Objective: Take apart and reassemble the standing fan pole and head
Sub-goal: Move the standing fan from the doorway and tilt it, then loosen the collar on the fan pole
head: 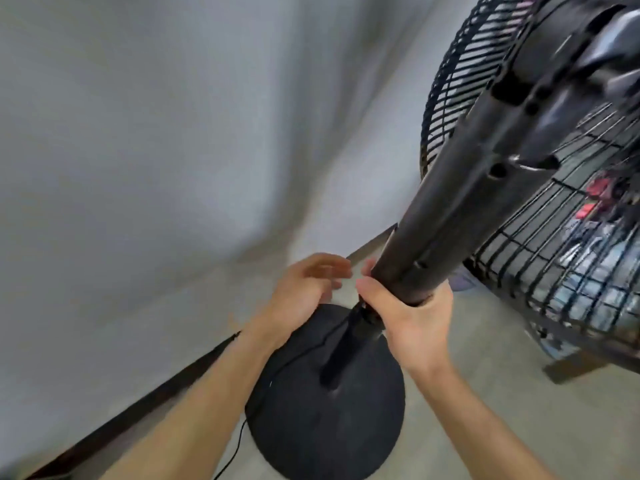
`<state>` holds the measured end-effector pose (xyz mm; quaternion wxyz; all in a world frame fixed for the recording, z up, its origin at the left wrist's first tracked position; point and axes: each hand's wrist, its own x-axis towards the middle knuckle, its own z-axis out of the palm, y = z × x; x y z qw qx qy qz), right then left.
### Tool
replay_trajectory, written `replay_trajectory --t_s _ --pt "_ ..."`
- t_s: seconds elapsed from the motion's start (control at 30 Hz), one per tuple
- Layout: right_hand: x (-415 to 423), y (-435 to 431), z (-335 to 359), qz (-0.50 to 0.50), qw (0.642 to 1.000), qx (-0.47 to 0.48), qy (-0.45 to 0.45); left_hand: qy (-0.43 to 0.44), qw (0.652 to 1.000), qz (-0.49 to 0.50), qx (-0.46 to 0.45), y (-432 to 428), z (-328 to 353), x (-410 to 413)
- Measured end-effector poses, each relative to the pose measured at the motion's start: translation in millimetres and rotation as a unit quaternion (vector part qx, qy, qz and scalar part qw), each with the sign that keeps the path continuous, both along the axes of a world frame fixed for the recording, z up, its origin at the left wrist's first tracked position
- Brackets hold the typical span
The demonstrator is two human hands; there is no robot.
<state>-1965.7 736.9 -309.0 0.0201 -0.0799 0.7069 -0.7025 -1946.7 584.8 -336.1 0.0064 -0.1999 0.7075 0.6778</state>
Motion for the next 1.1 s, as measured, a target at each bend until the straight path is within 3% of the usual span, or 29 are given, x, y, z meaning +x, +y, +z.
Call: replay_trajectory --t_s 0.13,0.23,0.3,0.37,0.43,0.5,0.6,0.7,0.83,0.93,1.1 --pt "0 2 -5 0.002 0.999 -0.018 0.048 -0.012 0.976 -0.191 -0.107 19 -62 14" --pt "1 4 -2 -0.001 0.998 0.005 0.062 -0.018 0.967 -0.195 -0.165 31 -87 19" --pt "2 6 1 0.003 0.998 0.021 0.067 -0.012 0.978 -0.13 -0.165 39 -95 23" --pt "3 10 5 0.015 0.997 0.032 0.07 0.013 0.992 0.029 -0.121 48 -98 30" --pt "5 13 8 0.019 0.997 0.026 0.065 0.043 0.969 0.231 -0.08 58 -95 44" --pt "7 14 10 0.023 0.998 0.029 0.059 0.075 0.94 0.321 -0.094 67 -93 62" --pt "7 15 9 0.039 0.996 0.06 0.061 0.131 0.949 0.217 -0.186 80 -99 82" --pt "10 22 5 0.054 0.991 0.107 0.061 0.081 0.958 0.085 -0.263 86 -103 87" --pt "18 39 -20 0.094 0.979 0.182 0.016 -0.017 0.975 0.02 -0.223 79 -113 66" --pt "21 44 -28 0.107 0.966 0.233 0.016 -0.025 0.983 -0.047 -0.173 76 -113 50" --pt "17 28 -27 0.108 0.969 0.224 0.011 -0.009 0.99 -0.014 -0.139 80 -122 34"
